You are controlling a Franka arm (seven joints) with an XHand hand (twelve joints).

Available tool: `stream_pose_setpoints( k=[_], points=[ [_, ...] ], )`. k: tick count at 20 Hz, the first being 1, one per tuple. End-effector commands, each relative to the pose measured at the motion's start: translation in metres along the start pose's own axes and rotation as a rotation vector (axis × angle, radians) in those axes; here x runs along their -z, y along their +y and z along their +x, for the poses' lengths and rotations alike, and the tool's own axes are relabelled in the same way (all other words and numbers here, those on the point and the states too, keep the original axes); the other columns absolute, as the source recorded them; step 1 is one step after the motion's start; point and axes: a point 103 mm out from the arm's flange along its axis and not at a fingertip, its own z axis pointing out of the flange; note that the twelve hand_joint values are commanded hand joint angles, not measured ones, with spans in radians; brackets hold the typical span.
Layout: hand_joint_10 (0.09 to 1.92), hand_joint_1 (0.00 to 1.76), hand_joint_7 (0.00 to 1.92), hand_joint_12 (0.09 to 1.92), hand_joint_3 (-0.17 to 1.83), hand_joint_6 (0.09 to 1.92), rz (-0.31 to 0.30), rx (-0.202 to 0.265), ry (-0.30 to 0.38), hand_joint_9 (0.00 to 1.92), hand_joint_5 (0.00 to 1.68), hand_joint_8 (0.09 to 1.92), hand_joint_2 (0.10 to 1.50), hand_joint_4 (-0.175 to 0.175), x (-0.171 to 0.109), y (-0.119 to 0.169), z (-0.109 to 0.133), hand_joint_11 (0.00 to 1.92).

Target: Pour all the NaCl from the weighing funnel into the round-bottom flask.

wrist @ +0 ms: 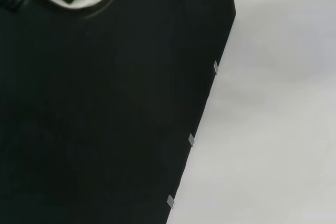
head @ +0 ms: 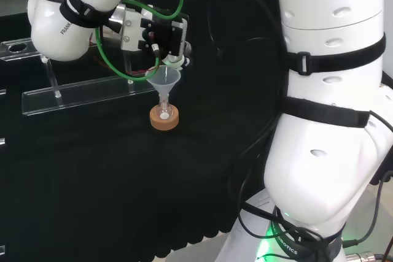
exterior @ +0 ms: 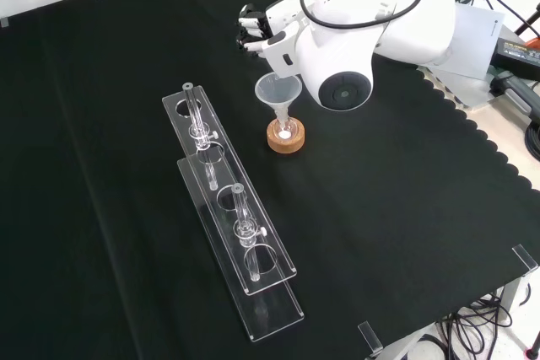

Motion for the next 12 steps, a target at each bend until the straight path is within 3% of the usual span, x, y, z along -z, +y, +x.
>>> stream_pose_setpoints(
  k=[1,12],
  points=[
    [0.28,1.12,0.62,0.99,0.71,0.76,-0.001,-0.003,0.015,0.97,1.24,0.64,0.64,0.175,-0.0008,-0.0002,-0.0011,0.87],
    [0.28,1.12,0.62,0.99,0.7,0.77,-0.006,0.018,0.109,0.97,1.23,0.64,0.65,0.175,-0.0076,0.0033,0.001,0.88]
  ],
)
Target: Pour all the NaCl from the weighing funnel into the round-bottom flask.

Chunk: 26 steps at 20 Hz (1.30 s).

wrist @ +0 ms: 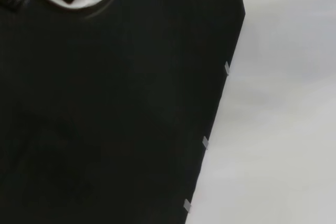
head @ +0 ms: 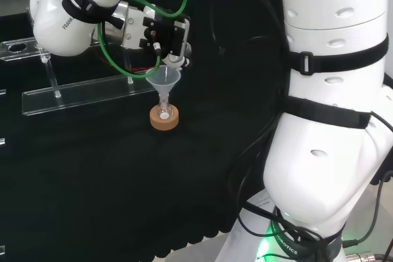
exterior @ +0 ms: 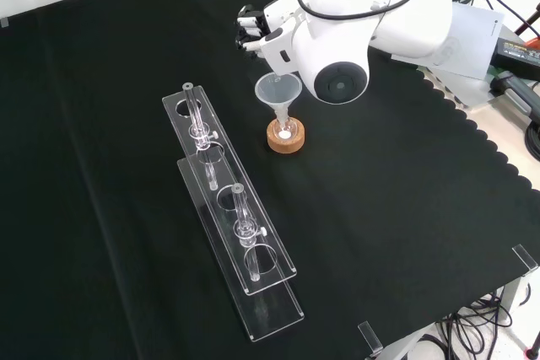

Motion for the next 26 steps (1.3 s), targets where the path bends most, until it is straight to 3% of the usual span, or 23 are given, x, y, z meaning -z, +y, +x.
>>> stream_pose_setpoints(
  k=[1,6,10,18,26],
  points=[
    [0.28,1.12,0.62,0.99,0.7,0.77,0.0,0.012,0.069,0.97,1.23,0.65,0.65,0.175,-0.006,0.001,-0.001,0.88],
    [0.28,1.11,0.62,0.99,0.7,0.77,-0.018,0.015,0.147,0.97,1.23,0.65,0.65,0.175,-0.016,0.003,-0.006,0.88],
    [0.28,1.11,0.61,0.99,0.7,0.77,-0.038,0.015,0.161,0.97,1.23,0.65,0.65,0.175,-0.02,0.002,-0.01,0.88],
    [0.28,1.11,0.61,0.99,0.7,0.77,-0.095,0.015,0.253,0.97,1.23,0.65,0.65,0.175,-0.025,0.003,-0.012,0.88],
    [0.28,1.11,0.61,0.98,0.7,0.77,-0.094,0.032,0.426,0.97,1.23,0.65,0.65,0.175,-0.037,0.007,-0.02,0.89]
  ],
)
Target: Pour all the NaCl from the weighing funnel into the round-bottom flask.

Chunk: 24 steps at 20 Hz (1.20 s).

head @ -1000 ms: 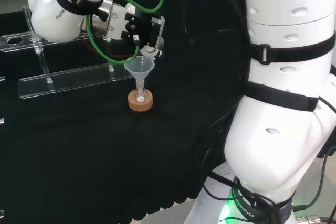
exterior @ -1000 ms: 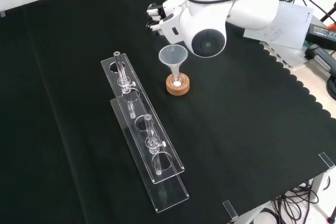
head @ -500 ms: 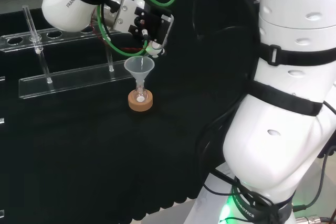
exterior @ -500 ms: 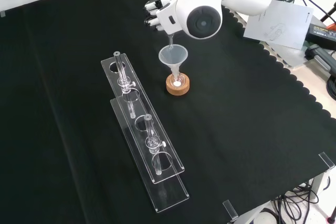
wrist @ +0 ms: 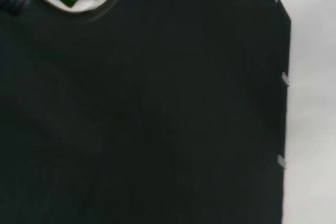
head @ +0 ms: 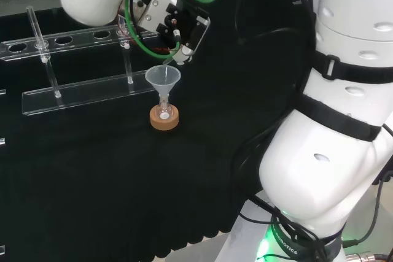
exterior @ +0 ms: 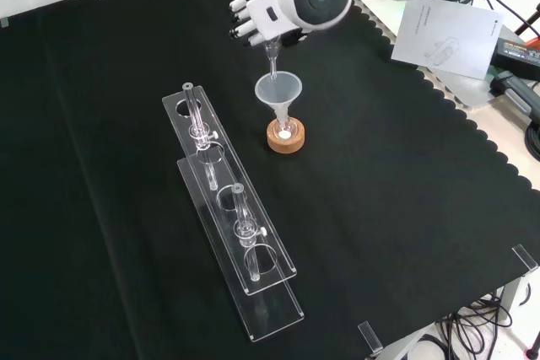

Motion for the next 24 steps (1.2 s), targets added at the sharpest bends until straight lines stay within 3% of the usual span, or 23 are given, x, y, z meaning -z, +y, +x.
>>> stream_pose_setpoints(
  k=[1,15,24],
  points=[
    [0.28,1.11,0.61,0.98,0.7,0.77,0.004,0.01,0.125,0.97,1.23,0.65,0.65,0.175,-0.011,0.001,-0.009,0.89],
    [0.27,1.11,0.61,0.98,0.7,0.78,-0.002,0.008,0.34,0.97,1.23,0.65,0.65,0.175,-0.025,0.006,-0.02,0.89],
    [0.27,1.11,0.61,0.98,0.7,0.78,-0.018,0.0,0.422,0.97,1.22,0.65,0.65,0.175,-0.03,0.006,-0.024,0.89]
  ],
)
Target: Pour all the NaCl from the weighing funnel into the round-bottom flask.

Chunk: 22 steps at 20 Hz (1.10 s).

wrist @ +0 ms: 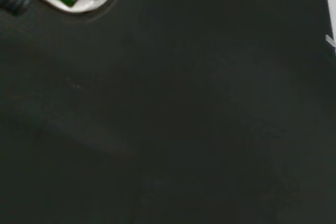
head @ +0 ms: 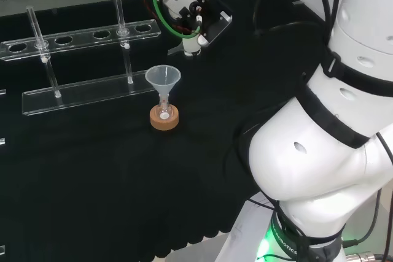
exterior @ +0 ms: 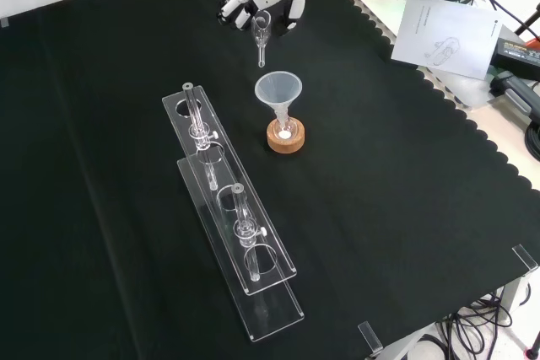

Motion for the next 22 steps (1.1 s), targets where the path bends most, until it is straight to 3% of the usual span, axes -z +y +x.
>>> stream_pose_setpoints(
  k=[1,11,22],
  points=[
    [0.27,1.11,0.61,0.98,0.7,0.78,-0.027,0.023,0.169,0.97,1.22,0.65,0.65,0.175,-0.005,0.0,0.001,0.89],
    [0.27,1.11,0.61,0.98,0.7,0.78,-0.052,0.033,0.286,0.97,1.22,0.65,0.65,0.175,-0.015,0.002,-0.006,0.9],
    [0.27,1.11,0.61,0.98,0.7,0.79,-0.08,0.043,0.367,0.97,1.22,0.65,0.65,0.175,-0.035,0.008,-0.027,0.9]
  ],
)
